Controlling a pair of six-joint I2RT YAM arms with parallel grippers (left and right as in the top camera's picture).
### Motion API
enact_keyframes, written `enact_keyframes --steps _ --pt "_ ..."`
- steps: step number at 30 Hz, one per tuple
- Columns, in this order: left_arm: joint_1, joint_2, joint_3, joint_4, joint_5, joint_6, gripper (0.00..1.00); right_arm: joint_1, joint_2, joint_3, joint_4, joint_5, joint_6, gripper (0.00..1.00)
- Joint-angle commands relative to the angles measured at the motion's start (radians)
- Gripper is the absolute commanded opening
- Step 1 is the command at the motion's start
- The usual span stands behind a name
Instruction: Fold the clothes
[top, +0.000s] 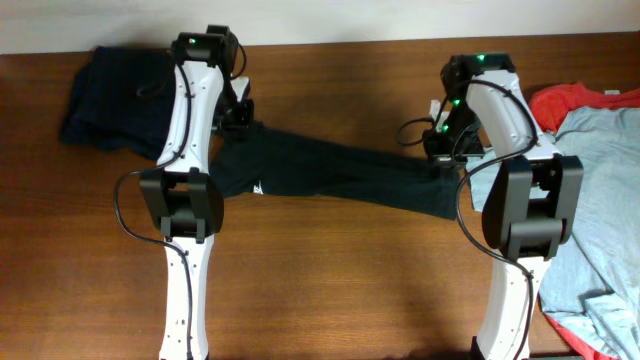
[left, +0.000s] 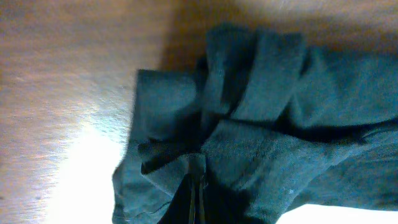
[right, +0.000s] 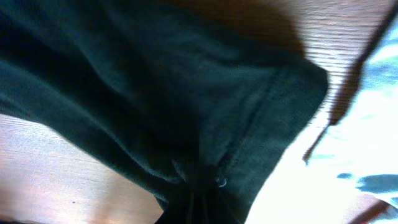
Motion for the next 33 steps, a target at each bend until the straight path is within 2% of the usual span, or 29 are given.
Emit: enact_keyframes --steps 1,6,9,19,27,33 --pt "0.01 -0.055 -0.082 -0.002 -0.018 -0.01 0.01 0.019 -0.027 -0.036 0.014 -0.012 0.009 0.04" --pt "0.016 -0.057 -0.108 -0.002 -0.027 -0.01 0.01 0.016 -0.027 -0.069 0.029 -0.004 0.01 0.04" --pt "0.019 -0.079 -0.108 -0.002 -0.09 -0.011 0.01 0.007 -0.027 -0.087 0.032 0.0 0.01 0.04" --pt "0.034 -0.159 -0.112 -0.002 -0.07 -0.01 0.01 -0.018 -0.027 -0.149 0.047 0.0 0.01 0.04" --pt "0.037 -0.159 -0.248 0.011 -0.091 -0.01 0.01 -0.018 -0.027 -0.224 0.077 0.003 0.01 0.04" --pt "0.037 -0.159 -0.301 0.051 -0.093 -0.01 0.01 -0.019 -0.027 -0.229 0.107 0.08 0.037 0.04"
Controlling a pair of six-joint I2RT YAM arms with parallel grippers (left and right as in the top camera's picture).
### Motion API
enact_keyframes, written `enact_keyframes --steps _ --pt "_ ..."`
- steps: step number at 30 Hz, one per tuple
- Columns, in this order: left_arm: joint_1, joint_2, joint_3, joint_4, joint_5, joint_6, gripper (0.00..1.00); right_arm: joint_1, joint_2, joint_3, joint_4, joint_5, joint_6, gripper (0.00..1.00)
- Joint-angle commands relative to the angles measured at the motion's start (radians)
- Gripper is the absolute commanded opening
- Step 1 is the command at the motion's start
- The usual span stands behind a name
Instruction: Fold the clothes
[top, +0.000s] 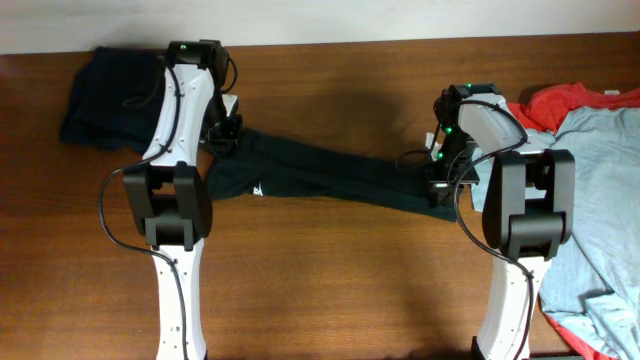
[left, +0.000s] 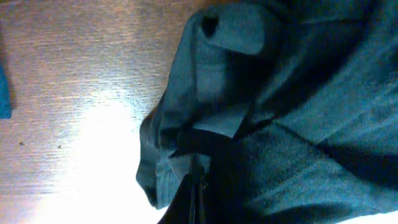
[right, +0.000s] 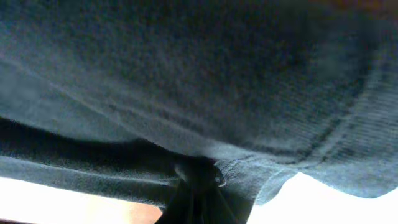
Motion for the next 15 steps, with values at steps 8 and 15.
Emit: enact_keyframes --steps 8,15 --pt "0.008 -0.013 -0.01 -0.027 -0.068 -0.01 0.7 -0.027 -0.027 0.002 0.026 0.069 0.028 0.14" --pt "0.028 -0.019 0.04 -0.035 -0.073 -0.014 0.86 -0.046 -0.04 0.127 -0.064 0.064 0.027 0.68"
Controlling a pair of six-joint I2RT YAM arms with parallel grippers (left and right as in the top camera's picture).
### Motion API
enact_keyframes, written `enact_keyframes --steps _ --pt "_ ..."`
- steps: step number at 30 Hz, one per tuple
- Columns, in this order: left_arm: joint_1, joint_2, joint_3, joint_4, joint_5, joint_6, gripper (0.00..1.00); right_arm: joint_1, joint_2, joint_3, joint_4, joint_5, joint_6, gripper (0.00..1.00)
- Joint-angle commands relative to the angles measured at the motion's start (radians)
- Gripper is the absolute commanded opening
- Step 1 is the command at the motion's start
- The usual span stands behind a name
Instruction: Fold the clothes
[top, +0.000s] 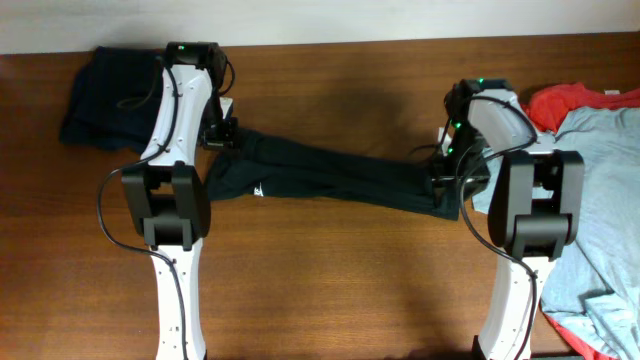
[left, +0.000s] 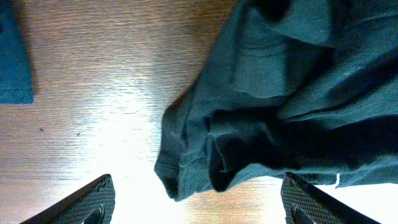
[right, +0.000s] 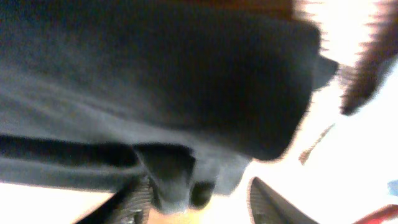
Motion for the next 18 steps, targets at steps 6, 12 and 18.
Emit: enact_keyframes --steps 6,12,18 --pt "0.019 -0.055 0.135 -0.012 0.018 -0.031 0.86 0.008 -0.048 0.198 -0.106 -0.057 0.0 0.7" --pt "0.017 -0.054 0.127 0.049 0.217 -0.027 0.73 0.029 -0.044 0.192 -0.065 -0.186 -0.048 0.32" --pt "0.01 -0.052 0.071 0.148 0.278 -0.005 0.07 0.049 -0.043 0.107 0.062 -0.182 -0.063 0.04"
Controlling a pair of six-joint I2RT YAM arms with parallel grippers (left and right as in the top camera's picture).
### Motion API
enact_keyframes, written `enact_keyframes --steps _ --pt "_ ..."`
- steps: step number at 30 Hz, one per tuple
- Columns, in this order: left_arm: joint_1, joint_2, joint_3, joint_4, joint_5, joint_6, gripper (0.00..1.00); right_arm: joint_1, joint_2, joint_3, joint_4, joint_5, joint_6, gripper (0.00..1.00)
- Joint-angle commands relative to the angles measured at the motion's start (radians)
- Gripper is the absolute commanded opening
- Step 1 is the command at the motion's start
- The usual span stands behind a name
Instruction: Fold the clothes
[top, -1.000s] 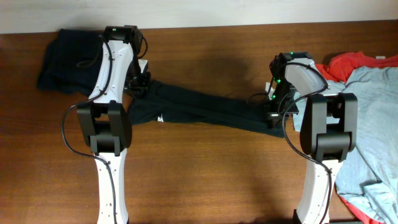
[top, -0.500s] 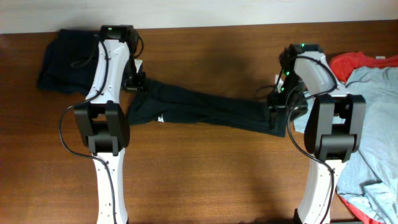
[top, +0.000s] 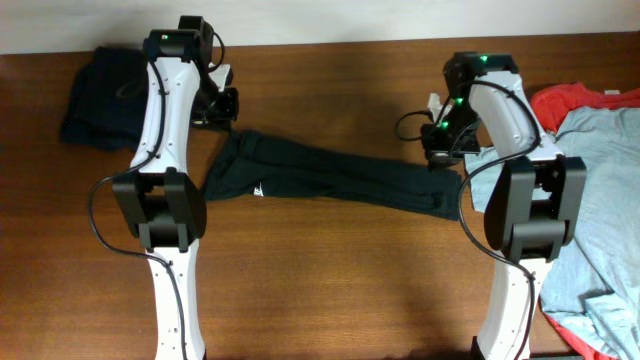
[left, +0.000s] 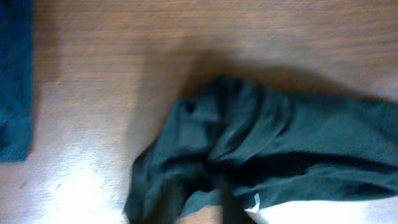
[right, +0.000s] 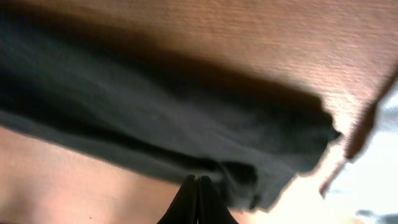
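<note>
A dark green garment (top: 330, 175) lies stretched in a long band across the wooden table, with a small white label (top: 259, 187) near its left end. My left gripper (top: 224, 103) hovers over the garment's upper left end. In the blurred left wrist view the garment (left: 261, 137) sits well below, and the left gripper (left: 225, 202) shows as one dark strip, shut and empty. My right gripper (top: 441, 152) hangs above the garment's right end. In its wrist view the right gripper (right: 198, 183) is shut with the cloth (right: 155, 124) beneath it.
A dark blue garment (top: 100, 95) lies at the back left corner, its edge showing in the left wrist view (left: 12, 81). A light blue garment (top: 600, 200) and a red one (top: 575, 98) are heaped at the right edge.
Both grippers were open just over the garment's ends. Now both are shut, empty and higher, and the left one has moved toward the back of the table. The garment lies as it was.
At first both grippers were shut on the garment's two ends, holding it stretched between them. They still held it a second later, lower and farther left. Then both stood open with the cloth lying on the table. Now they are shut and raised off it.
</note>
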Motion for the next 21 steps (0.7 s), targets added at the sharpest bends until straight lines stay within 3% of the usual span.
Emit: enact_keyframes --steps 1,7,21 --pt "-0.009 -0.027 -0.044 0.023 0.078 0.014 0.05 0.012 -0.03 -0.076 0.055 -0.028 -0.021 0.04" --pt "-0.022 -0.027 -0.104 0.063 0.245 0.076 0.01 0.012 -0.029 -0.235 0.191 -0.029 -0.04 0.04" --pt "-0.033 -0.027 -0.263 0.067 0.236 0.083 0.01 0.012 -0.03 -0.331 0.261 -0.029 -0.04 0.04"
